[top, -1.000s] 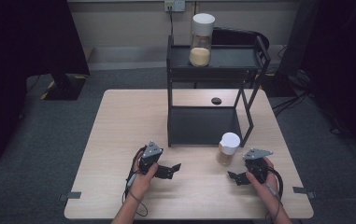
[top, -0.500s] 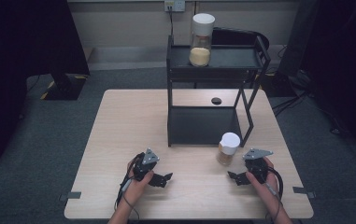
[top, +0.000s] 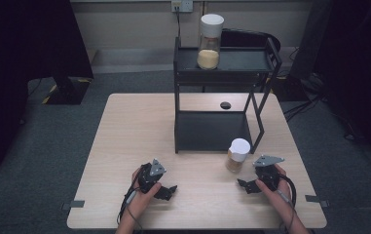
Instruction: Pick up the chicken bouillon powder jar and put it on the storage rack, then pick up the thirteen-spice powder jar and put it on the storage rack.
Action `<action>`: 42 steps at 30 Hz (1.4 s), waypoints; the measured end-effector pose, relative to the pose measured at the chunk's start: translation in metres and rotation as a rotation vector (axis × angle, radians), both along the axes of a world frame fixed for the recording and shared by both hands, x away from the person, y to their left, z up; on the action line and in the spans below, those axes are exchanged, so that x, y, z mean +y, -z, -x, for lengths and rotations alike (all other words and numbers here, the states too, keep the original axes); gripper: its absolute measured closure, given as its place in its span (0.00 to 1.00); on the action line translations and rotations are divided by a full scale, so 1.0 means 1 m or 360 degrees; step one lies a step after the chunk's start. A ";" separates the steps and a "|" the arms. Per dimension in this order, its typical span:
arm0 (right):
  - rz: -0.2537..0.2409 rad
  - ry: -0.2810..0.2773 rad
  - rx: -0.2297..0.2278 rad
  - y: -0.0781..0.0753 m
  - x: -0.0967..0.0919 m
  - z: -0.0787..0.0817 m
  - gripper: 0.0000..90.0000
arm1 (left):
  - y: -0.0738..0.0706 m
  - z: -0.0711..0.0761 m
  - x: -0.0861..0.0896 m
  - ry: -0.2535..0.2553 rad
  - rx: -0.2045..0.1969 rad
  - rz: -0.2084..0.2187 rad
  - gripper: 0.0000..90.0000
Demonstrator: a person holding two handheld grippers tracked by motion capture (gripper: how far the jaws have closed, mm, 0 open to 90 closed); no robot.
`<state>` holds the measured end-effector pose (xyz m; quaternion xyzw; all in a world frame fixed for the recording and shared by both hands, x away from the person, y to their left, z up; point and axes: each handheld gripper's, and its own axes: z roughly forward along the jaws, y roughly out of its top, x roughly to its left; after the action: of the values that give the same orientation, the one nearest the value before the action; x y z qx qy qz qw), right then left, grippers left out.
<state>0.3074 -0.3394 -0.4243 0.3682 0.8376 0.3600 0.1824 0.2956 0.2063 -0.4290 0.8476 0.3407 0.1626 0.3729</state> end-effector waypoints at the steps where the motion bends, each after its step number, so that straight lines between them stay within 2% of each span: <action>1: 0.0000 0.0000 0.0000 0.000 0.000 0.000 0.00 | 0.000 0.000 0.000 0.0000 0.0000 0.0000 0.00; 21: -0.0009 0.0013 0.0003 0.000 0.001 0.000 0.00 | 0.000 0.001 -0.001 -0.0010 0.0001 0.0000 0.00; 25: -0.0066 0.0016 0.0020 0.000 -0.002 -0.002 0.02 | 0.000 0.001 -0.001 -0.0010 0.0000 0.0000 0.00; 26: -0.0066 0.0014 -0.0004 -0.001 -0.001 -0.001 0.01 | 0.000 0.001 -0.001 -0.0010 0.0000 0.0000 0.00; 33: -0.0113 0.0022 -0.0047 -0.006 0.004 -0.001 0.01 | 0.000 0.001 -0.001 -0.0010 0.0000 -0.0001 0.00; 34: -0.0142 0.0015 -0.0067 -0.006 0.004 -0.001 0.02 | 0.000 0.001 -0.001 -0.0010 0.0000 0.0000 0.00; 42: -0.0231 0.0039 -0.0142 -0.004 0.012 0.000 0.04 | 0.000 0.001 -0.001 -0.0010 0.0000 -0.0001 0.00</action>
<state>0.3069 -0.3277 -0.4206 0.3744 0.7957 0.4334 0.1969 0.2946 0.2056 -0.4289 0.8466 0.3435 0.1638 0.3722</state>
